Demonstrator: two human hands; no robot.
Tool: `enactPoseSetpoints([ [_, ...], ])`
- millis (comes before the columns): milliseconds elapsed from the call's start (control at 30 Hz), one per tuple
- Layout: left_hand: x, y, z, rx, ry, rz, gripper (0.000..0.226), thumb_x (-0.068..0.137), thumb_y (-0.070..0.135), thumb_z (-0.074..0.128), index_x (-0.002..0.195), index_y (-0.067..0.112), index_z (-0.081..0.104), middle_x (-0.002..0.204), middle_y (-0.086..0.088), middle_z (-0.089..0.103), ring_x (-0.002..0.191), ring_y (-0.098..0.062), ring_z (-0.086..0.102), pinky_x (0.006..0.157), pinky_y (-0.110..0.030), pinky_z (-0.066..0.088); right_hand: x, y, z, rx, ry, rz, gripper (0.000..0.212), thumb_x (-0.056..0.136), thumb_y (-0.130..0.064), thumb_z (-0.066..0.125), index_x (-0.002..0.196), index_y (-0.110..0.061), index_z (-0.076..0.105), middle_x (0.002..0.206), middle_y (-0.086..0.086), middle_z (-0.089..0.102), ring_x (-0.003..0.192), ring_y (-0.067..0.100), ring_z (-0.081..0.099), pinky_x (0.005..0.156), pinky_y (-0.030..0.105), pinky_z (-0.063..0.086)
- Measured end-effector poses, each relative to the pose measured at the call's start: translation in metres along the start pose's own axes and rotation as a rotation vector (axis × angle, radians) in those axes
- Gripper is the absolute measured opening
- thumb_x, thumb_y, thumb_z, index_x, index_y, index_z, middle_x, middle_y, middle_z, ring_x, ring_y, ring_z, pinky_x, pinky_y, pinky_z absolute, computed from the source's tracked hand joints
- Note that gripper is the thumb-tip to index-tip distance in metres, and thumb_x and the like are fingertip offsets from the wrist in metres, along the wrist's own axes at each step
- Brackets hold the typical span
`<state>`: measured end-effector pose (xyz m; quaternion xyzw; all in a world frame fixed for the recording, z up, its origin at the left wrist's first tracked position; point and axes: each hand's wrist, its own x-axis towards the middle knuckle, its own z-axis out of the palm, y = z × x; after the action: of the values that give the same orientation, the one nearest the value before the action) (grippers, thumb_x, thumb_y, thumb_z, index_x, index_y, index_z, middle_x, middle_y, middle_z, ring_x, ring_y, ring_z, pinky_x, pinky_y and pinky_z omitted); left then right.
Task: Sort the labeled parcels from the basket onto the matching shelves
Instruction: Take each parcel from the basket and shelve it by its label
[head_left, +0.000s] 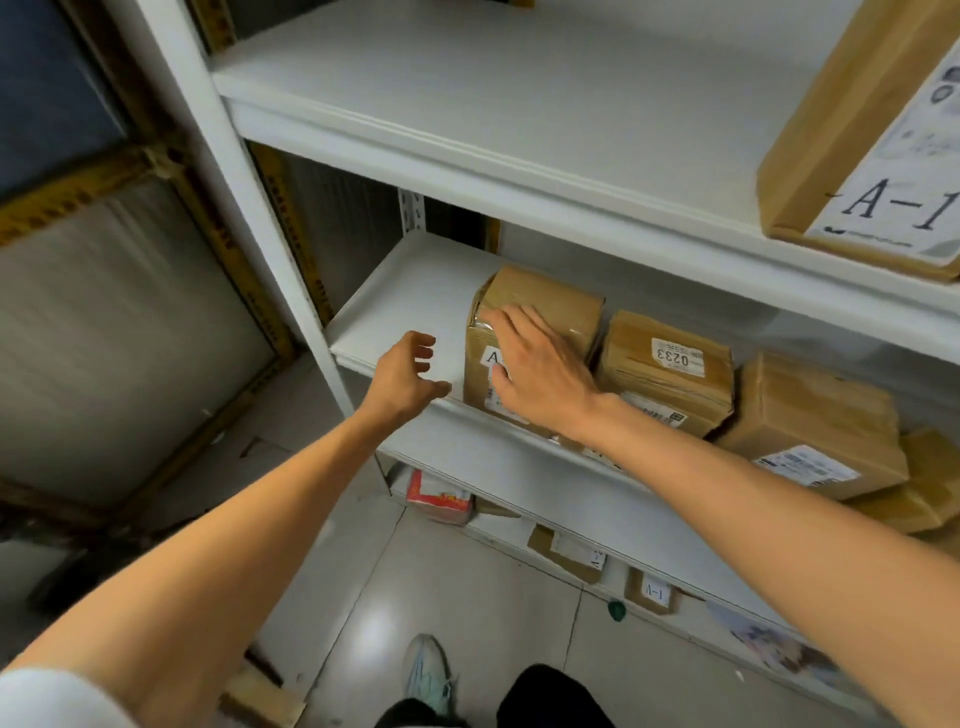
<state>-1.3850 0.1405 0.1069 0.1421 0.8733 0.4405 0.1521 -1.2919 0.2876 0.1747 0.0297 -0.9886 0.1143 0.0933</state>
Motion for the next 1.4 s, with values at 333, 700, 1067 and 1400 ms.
enactPoseSetpoints([
  [333, -0.114, -0.027, -0.082, 0.347, 0.241, -0.206, 0.046, 0.076, 0.019, 0.076, 0.117, 0.013, 0.058, 0.102, -0.001, 0.063, 0.093, -0.017, 0.059, 0.08, -0.028, 0.048, 0.02, -0.07, 0.023, 0.078, -0.381, -0.328, 0.033, 0.082, -0.021, 0.064, 0.111, -0.01, 0.054, 0.11, 0.009, 0.055, 0.096, 0.024, 0.054, 0.08, 0.038, 0.051],
  [700, -0.333, -0.024, -0.02, 0.205, 0.599, -0.612, 0.04, 0.077, 0.022, 0.075, 0.113, 0.014, 0.061, 0.105, -0.004, 0.064, 0.094, -0.02, 0.062, 0.086, -0.037, 0.053, -0.066, -0.14, 0.03, 0.097, -0.548, -0.863, 0.042, 0.083, -0.021, 0.065, 0.122, -0.008, 0.056, 0.119, 0.009, 0.058, 0.11, 0.025, 0.055, 0.09, 0.035, 0.049],
  [1067, -0.634, 0.027, 0.163, -0.1, 1.07, -1.159, 0.036, 0.075, 0.014, 0.075, 0.109, 0.008, 0.063, 0.102, -0.009, 0.067, 0.091, -0.022, 0.064, 0.078, -0.027, 0.05, -0.332, -0.243, 0.028, 0.066, -0.793, -1.565, 0.05, 0.079, -0.02, 0.066, 0.126, -0.01, 0.053, 0.121, 0.012, 0.06, 0.112, 0.031, 0.054, 0.088, 0.037, 0.047],
  [1400, -0.87, 0.123, 0.318, -0.239, 1.407, -1.514, 0.035, 0.08, 0.023, 0.073, 0.112, 0.014, 0.061, 0.101, -0.004, 0.064, 0.091, -0.02, 0.061, 0.077, -0.033, 0.052, -0.629, -0.289, -0.044, 0.072, -0.873, -2.167, 0.047, 0.083, -0.018, 0.065, 0.126, -0.004, 0.053, 0.126, 0.015, 0.056, 0.118, 0.031, 0.052, 0.095, 0.036, 0.043],
])
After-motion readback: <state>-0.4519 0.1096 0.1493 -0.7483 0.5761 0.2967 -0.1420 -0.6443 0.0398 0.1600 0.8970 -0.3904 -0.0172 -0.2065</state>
